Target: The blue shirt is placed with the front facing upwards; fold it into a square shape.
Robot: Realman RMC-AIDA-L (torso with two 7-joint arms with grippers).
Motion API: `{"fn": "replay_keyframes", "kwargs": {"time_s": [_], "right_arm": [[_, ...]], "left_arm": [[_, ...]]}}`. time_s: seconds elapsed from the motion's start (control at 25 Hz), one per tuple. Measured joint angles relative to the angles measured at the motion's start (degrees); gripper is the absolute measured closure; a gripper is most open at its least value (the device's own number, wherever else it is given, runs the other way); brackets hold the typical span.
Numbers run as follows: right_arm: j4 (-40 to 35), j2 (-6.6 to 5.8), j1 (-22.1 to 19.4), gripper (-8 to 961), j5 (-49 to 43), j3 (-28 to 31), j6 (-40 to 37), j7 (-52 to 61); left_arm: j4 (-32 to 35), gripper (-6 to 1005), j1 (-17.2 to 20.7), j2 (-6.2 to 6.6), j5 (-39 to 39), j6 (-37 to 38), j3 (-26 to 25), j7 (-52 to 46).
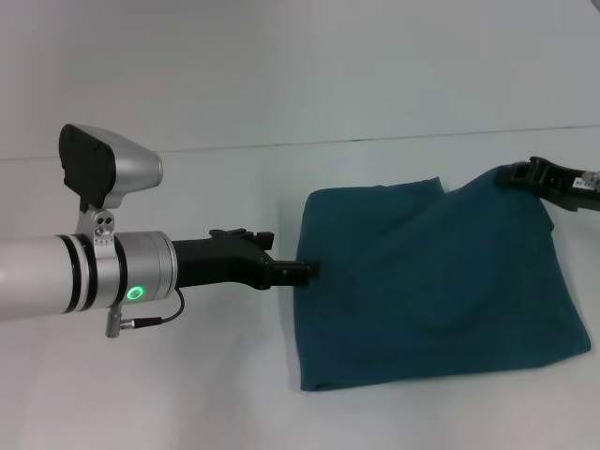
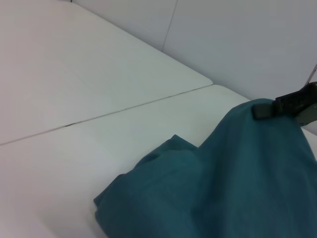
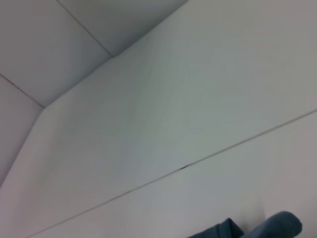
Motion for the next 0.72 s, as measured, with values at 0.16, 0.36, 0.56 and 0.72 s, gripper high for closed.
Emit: {"fn": "replay_keyframes", "kwargs": {"time_s": [0.16, 0.36, 0.56, 0.72], "right_arm": [[1.3, 0.11, 0.0, 906, 0.0, -0.3, 0.9, 0.0], [1.6, 0.03, -0.1, 901, 0.1, -0.5, -0.5, -1.3], [1.2, 0.09, -0.6, 780, 0.3, 0.0, -2.2, -3.8], [0.7, 0.05, -1.4, 655, 0.4, 1.1, -1.9, -3.8]], "left_arm": [[-0.1, 87, 0.0, -0.06, 0.0, -0.1, 0.0, 0.0], [-0.2, 87, -0.3, -0.06, 0.2, -0.6, 0.1, 0.0], [-0.2, 87, -0.3, -0.06, 0.1, -0.7, 0.0, -0.1], [-0.2, 87, -0.3, -0.06, 0.1, -0.7, 0.0, -0.3]]}}
